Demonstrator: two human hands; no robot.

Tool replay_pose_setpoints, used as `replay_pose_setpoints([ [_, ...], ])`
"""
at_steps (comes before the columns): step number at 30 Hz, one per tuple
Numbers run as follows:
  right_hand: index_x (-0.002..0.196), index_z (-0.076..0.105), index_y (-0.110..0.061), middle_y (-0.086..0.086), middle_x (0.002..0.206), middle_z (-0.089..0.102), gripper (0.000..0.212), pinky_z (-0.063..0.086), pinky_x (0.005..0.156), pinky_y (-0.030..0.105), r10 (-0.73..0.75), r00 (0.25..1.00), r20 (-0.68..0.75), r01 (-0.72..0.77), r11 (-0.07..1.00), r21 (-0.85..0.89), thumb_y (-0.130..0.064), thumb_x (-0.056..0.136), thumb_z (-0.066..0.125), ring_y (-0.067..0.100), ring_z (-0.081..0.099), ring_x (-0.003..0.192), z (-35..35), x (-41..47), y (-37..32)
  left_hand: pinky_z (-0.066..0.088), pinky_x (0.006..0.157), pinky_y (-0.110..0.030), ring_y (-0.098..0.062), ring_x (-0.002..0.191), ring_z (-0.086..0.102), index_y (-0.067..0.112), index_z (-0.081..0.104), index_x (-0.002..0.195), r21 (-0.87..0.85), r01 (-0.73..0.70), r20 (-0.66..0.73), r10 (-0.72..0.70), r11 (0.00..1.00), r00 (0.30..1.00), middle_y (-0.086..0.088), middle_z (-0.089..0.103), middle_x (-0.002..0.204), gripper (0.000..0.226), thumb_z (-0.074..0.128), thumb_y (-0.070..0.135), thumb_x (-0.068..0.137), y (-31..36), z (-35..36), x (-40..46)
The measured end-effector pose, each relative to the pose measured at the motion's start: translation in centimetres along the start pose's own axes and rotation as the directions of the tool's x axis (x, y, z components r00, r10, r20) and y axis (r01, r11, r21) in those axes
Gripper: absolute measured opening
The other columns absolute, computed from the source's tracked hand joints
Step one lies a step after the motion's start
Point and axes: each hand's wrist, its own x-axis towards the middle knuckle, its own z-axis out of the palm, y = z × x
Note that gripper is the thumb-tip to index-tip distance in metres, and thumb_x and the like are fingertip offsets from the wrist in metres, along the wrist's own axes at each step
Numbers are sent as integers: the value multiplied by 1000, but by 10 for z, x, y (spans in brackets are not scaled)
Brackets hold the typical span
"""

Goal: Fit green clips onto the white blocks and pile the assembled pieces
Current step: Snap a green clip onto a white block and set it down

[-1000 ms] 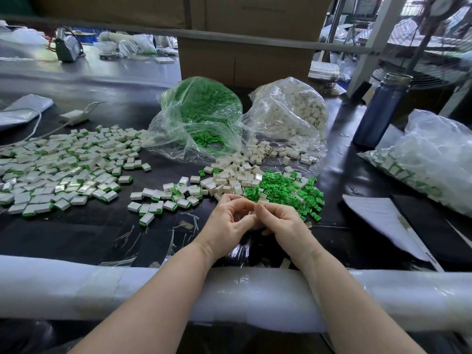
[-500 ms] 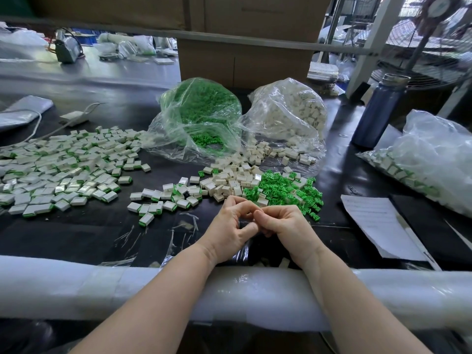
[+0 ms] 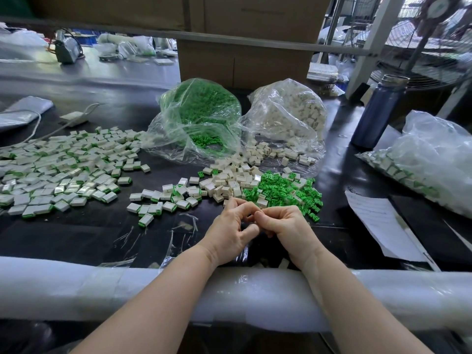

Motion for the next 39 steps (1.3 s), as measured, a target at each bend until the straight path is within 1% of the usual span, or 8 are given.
replay_pose_setpoints([
  [4, 79, 69, 6, -3, 46, 57, 13, 38, 43, 11, -6, 1000, -5, 6, 1000, -4, 1, 85, 59, 1, 47, 41, 0, 0, 0, 43, 94, -41, -21, 95, 54, 47, 51, 75, 5, 3, -4, -3, 1000, 1000, 12, 43, 98, 17, 49, 32, 68, -1, 0, 0],
  [11, 81, 69, 7, -4, 45, 58, 12, 39, 42, 12, 6, 1000, -5, -5, 1000, 27, 2, 85, 59, 1, 49, 40, 0, -1, -1, 44, 93, -41, -22, 94, 54, 48, 50, 74, -1, 5, -2, -5, 1000, 1000, 13, 43, 97, 18, 49, 32, 68, -2, 1, 1],
  [16, 78, 72, -2, 2, 55, 62, 14, 43, 50, 16, 0, 1000, -6, 0, 1000, -13, -7, 86, 61, 5, 52, 49, 1, 0, 0, 44, 94, -38, -15, 89, 52, 42, 52, 77, -31, 9, -8, -9, 999, 1000, 12, 43, 97, 15, 47, 31, 69, -2, 0, 1],
  [21, 80, 69, 4, -4, 48, 60, 13, 41, 45, 11, -12, 1000, 11, 12, 1000, 11, -2, 86, 59, 1, 52, 43, 0, 0, 1, 43, 94, -39, -19, 91, 52, 42, 51, 77, -17, 5, 0, -5, 1000, 1000, 13, 42, 96, 14, 47, 32, 69, -3, 0, 1],
  [24, 83, 69, 7, -3, 48, 61, 12, 41, 44, 11, -9, 1000, 12, 9, 999, 35, 1, 86, 58, 2, 53, 42, 0, 0, 0, 43, 93, -41, -22, 94, 53, 45, 50, 76, -10, 0, 1, 0, 1000, 1000, 12, 43, 98, 14, 48, 33, 69, -3, 0, 1],
  [29, 82, 69, 7, -3, 47, 60, 12, 41, 43, 12, -4, 1000, 7, 4, 999, 34, 1, 85, 59, 2, 52, 41, 0, 0, 0, 44, 92, -42, -22, 92, 53, 47, 49, 74, -13, -7, -2, 7, 1000, 1000, 15, 42, 97, 15, 48, 33, 68, -4, 1, 1],
  [36, 80, 67, 10, -4, 42, 55, 15, 38, 40, 12, -8, 1000, 2, 8, 999, 33, 0, 86, 58, 2, 49, 37, 0, 0, 2, 45, 92, -40, -22, 94, 54, 45, 49, 75, -13, -8, 2, 9, 1000, 1000, 15, 42, 96, 14, 48, 33, 68, -2, 1, 1],
  [39, 78, 68, 9, -2, 45, 57, 19, 40, 42, 12, -24, 1000, -3, 24, 1000, 17, -5, 87, 59, 3, 50, 40, 0, 1, 3, 45, 92, -35, -19, 91, 53, 41, 51, 78, -27, -8, -2, 8, 1000, 1000, 9, 43, 98, 13, 47, 31, 70, -1, 0, 1],
])
